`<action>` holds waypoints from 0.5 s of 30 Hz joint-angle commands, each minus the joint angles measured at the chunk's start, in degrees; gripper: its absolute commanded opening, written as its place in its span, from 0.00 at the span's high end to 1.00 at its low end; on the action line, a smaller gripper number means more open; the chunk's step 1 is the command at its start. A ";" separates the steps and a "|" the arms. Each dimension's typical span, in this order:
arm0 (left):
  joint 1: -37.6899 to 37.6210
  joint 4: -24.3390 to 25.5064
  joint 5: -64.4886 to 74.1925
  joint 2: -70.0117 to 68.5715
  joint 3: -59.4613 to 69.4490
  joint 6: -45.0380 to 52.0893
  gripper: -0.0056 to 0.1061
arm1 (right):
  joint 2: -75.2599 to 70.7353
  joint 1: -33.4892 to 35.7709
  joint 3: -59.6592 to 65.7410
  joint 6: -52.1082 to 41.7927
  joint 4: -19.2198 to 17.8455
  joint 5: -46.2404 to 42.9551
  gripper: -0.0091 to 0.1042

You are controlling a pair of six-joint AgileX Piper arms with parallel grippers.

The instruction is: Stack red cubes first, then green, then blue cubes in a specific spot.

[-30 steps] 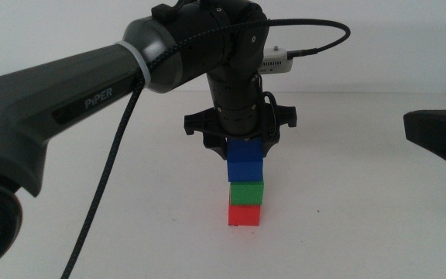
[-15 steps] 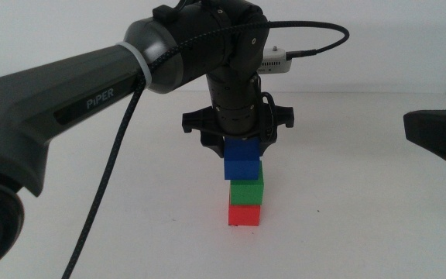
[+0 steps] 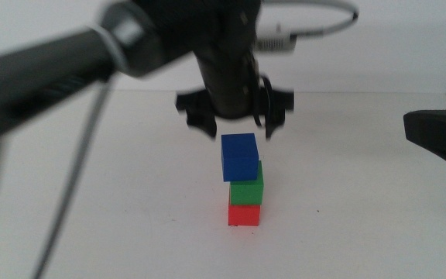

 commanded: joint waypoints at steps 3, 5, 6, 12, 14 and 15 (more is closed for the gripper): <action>-0.07 0.88 -0.20 -11.29 -0.27 4.47 0.11 | -0.13 -0.24 0.12 -0.53 -0.37 -0.49 0.16; -0.07 2.26 -0.20 -16.17 -0.13 4.09 0.11 | -0.13 -0.24 0.12 -0.53 -0.37 -0.49 0.16; -0.07 4.10 -0.20 -18.88 -0.12 5.70 0.11 | -0.13 -0.24 0.12 -0.53 -0.37 -0.49 0.16; 0.80 11.01 -0.20 -30.78 -0.12 19.33 0.11 | -0.13 -0.24 0.12 -0.53 -0.37 -0.49 0.16; 2.82 10.01 -0.20 -33.62 -0.12 24.60 0.11 | -0.13 -0.24 0.12 -0.53 -0.37 -0.49 0.16; 4.24 8.64 -0.20 -35.07 -0.12 27.44 0.11 | -0.13 -0.24 0.12 -0.53 -0.37 -0.49 0.16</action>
